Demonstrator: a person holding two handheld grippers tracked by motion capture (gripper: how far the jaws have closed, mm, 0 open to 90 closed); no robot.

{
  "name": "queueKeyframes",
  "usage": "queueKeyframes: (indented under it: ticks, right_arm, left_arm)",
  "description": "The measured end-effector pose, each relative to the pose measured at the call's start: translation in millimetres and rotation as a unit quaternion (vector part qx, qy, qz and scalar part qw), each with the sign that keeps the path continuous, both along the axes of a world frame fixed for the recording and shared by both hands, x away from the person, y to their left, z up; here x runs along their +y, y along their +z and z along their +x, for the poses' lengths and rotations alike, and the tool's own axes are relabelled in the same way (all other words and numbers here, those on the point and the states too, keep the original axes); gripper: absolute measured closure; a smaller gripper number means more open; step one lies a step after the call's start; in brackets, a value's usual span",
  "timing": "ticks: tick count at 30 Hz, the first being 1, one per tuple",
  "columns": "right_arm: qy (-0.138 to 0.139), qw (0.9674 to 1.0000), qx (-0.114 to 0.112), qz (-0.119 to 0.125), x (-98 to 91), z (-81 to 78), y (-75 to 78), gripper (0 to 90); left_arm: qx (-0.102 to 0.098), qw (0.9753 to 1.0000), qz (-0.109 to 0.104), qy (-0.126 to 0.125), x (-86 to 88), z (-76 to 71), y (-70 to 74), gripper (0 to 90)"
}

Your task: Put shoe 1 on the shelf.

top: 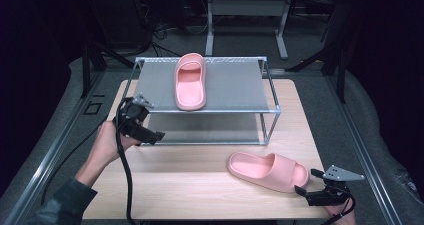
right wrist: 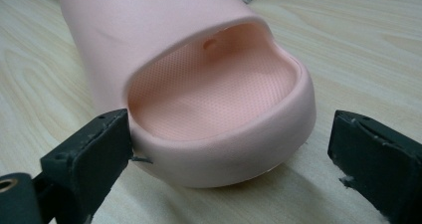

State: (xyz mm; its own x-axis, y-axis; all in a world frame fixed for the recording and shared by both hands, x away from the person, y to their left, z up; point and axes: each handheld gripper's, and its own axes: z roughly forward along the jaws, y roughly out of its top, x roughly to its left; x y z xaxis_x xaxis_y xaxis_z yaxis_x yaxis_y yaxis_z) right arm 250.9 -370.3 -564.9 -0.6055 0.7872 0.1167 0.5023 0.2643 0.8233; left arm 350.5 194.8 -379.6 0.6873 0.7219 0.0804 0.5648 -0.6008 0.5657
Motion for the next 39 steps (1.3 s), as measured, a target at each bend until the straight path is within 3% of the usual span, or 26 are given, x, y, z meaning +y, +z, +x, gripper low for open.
queueKeyframes:
  ticks: [9, 11, 12, 14, 16, 19, 21, 24, 26, 27, 29, 32, 39]
  right_arm:
    - [-0.012, 0.9997, 0.015, -0.017, 2.2, -6.1, 7.5, 2.2]
    - [-0.017, 0.9996, 0.017, -0.014, 3.7, -9.0, 13.2, 2.2]
    - [-0.025, 0.9992, 0.019, -0.025, 5.1, -10.3, 16.9, 2.2]
    - [-0.02, 0.9995, 0.022, -0.013, 8.0, -11.3, 23.2, 2.1]
    - [-0.036, 0.9985, 0.026, -0.031, 12.9, -13.4, 31.1, 2.0]
    - [-0.044, 0.9979, 0.04, -0.028, 23.8, -12.6, 43.9, 1.7]
    - [-0.05, 0.9969, 0.051, -0.033, 32.7, -11.2, 51.8, 1.3]
    - [-0.057, 0.9952, 0.068, -0.042, 47.4, -6.1, 62.4, 0.7]
    - [-0.089, 0.9905, 0.086, -0.06, 58.4, -0.8, 69.5, 0.4]
    - [-0.076, 0.9912, 0.094, -0.053, 62.7, 3.0, 71.3, 0.3]
    - [-0.09, 0.9876, 0.106, -0.072, 73.3, 9.9, 75.8, 0.0]
    - [-0.104, 0.9833, 0.134, -0.066, 81.3, 21.0, 78.3, 0.0]
    - [-0.152, 0.9691, 0.173, -0.089, 100.2, 41.6, 81.5, 0.0]
  left_arm:
    - [0.019, 0.9996, 0.016, 0.011, 11.3, -28.6, -72.8, 4.1]
    - [0.031, 0.9993, 0.009, 0.019, 14.5, -32.5, -92.1, 2.8]
    - [0.037, 0.9991, 0.003, 0.023, 16.0, -34.6, -102.4, 2.2]
    - [0.042, 0.9985, 0.0, 0.035, 18.5, -38.4, -122.4, 1.1]
    - [0.052, 0.9974, -0.017, 0.047, 21.7, -41.5, -141.7, 0.2]
    - [0.055, 0.9963, -0.017, 0.064, 25.0, -44.6, -166.3, 0.0]
    - [0.045, 0.9954, -0.023, 0.081, 27.1, -46.2, -178.2, 0.0]
    - [0.019, 0.9949, -0.037, 0.092, 29.8, -47.5, -181.2, 0.0]
    - [0.0, 0.993, -0.055, 0.104, 30.8, -49.1, -185.0, 0.0]
    - [-0.008, 0.9928, -0.061, 0.103, 30.4, -50.7, -186.5, 0.0]
    - [-0.018, 0.993, -0.066, 0.096, 30.9, -52.4, -188.2, 0.0]
    - [-0.04, 0.9905, -0.082, 0.102, 30.3, -53.6, -192.2, 0.0]
    - [-0.047, 0.9903, -0.087, 0.098, 30.6, -51.2, -193.7, 0.0]
